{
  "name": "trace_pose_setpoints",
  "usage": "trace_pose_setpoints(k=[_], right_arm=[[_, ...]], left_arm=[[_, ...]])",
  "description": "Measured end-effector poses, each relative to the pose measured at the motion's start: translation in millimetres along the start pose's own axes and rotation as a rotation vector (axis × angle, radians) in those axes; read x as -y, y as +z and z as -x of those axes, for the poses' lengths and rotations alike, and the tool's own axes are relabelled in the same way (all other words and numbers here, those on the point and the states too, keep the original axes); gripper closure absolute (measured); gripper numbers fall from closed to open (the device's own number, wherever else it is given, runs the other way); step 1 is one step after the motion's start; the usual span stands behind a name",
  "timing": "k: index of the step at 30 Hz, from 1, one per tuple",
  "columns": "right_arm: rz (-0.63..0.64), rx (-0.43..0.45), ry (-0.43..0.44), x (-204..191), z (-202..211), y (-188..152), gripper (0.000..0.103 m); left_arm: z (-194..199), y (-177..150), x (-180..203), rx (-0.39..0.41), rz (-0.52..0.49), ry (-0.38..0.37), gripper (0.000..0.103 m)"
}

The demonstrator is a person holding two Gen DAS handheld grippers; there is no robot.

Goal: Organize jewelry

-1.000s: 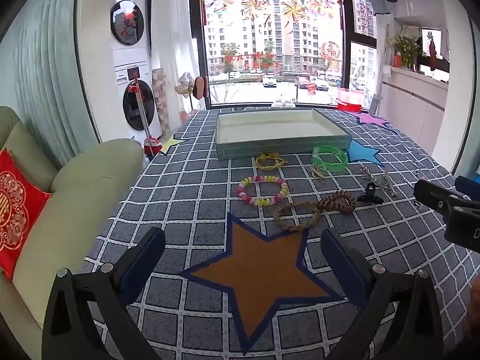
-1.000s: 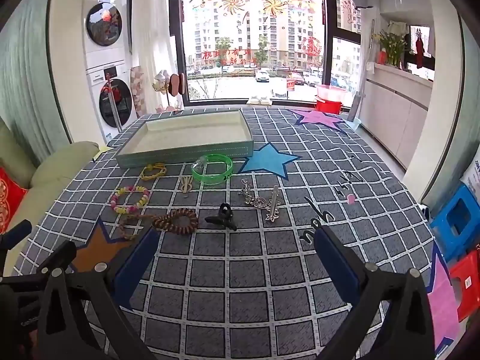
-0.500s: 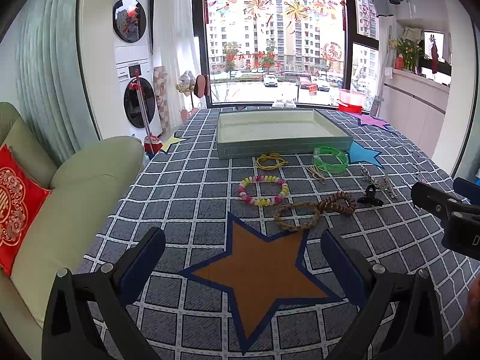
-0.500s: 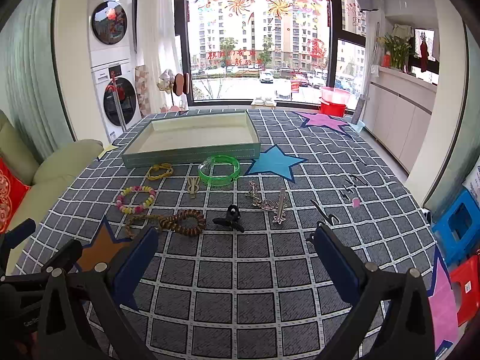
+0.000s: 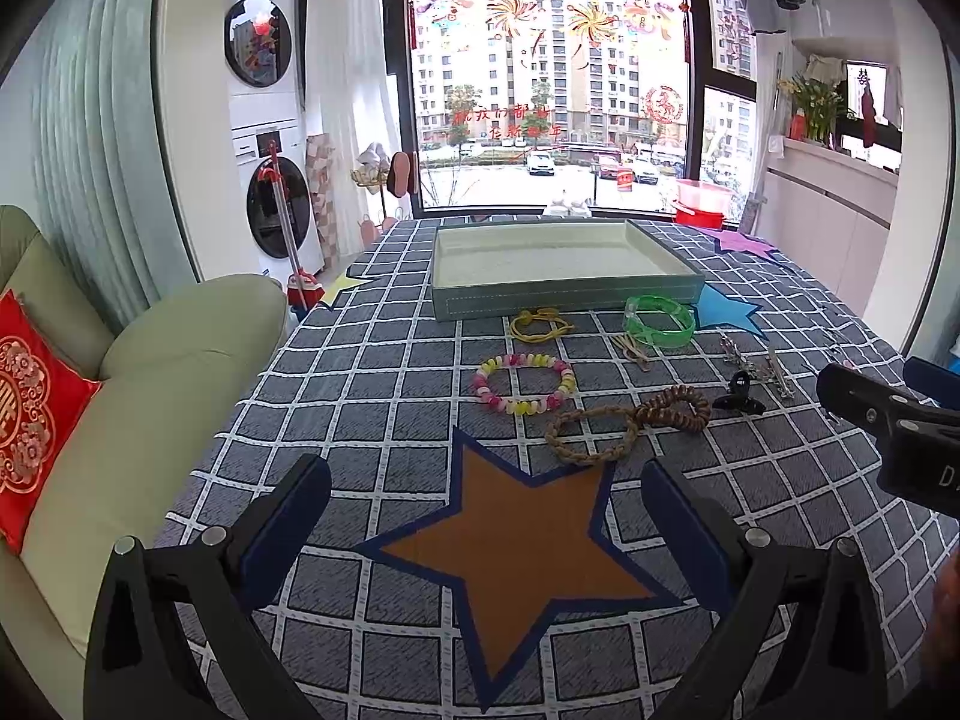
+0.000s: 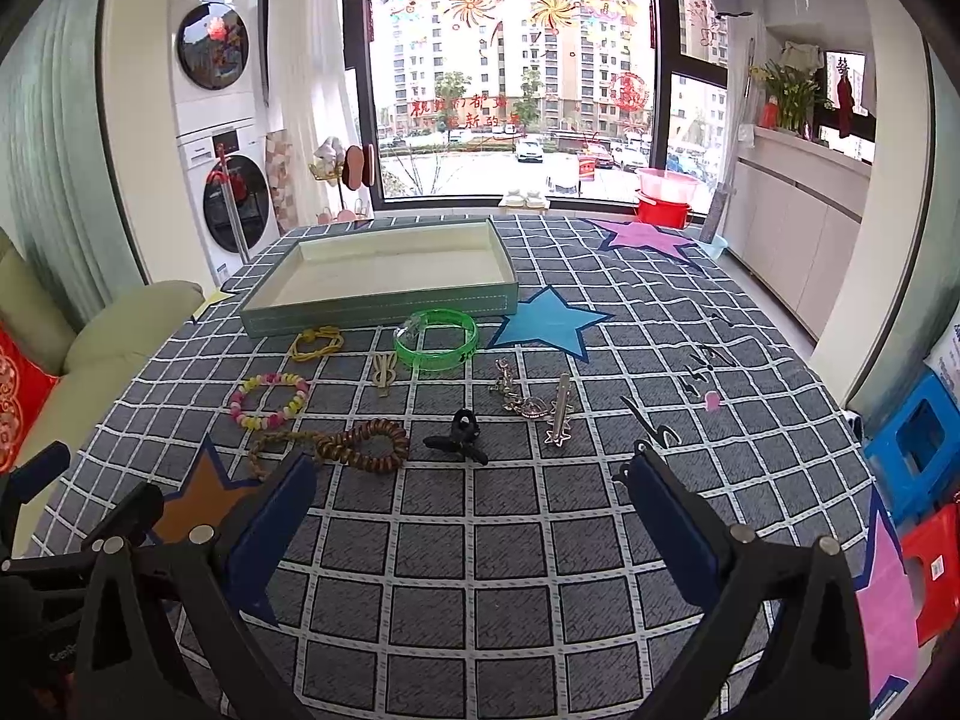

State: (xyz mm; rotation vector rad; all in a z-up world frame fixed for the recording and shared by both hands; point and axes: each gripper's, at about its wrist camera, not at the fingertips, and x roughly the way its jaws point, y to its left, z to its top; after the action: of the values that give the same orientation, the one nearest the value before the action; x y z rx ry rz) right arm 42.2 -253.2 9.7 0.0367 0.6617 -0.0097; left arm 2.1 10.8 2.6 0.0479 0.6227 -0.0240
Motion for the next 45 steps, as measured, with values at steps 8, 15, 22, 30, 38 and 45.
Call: trace_pose_setpoints(k=[8,15,22,30,38,45], right_arm=[[0.003,0.004,0.012,-2.5,-0.1,1.3,0.0],[-0.001,0.006,0.017,-3.8,0.9,2.8,0.0],[0.0,0.007,0.016,-3.8,0.9,2.7,0.0],[-0.001,0.01,0.018,-4.7,3.4,4.7,0.0],[-0.002,0.012,0.019,-4.6,3.8,4.8,0.0],[-0.005,0.012,0.021,-4.4,4.6,5.0,0.0]], left_arm=[[-0.1,0.6,0.1,0.0,0.001,-0.001,0.0],[-0.5,1.7,1.6,0.002,0.003,-0.001,0.0],[0.3,1.6,0.5,0.007,0.006,0.0,0.0],[0.4,1.7,0.3,0.007,0.006,0.0,0.0],[1.7,2.0,-0.9,0.004,0.009,-0.002,0.0],[1.9,1.6,-0.9,0.004,0.01,-0.002,0.0]])
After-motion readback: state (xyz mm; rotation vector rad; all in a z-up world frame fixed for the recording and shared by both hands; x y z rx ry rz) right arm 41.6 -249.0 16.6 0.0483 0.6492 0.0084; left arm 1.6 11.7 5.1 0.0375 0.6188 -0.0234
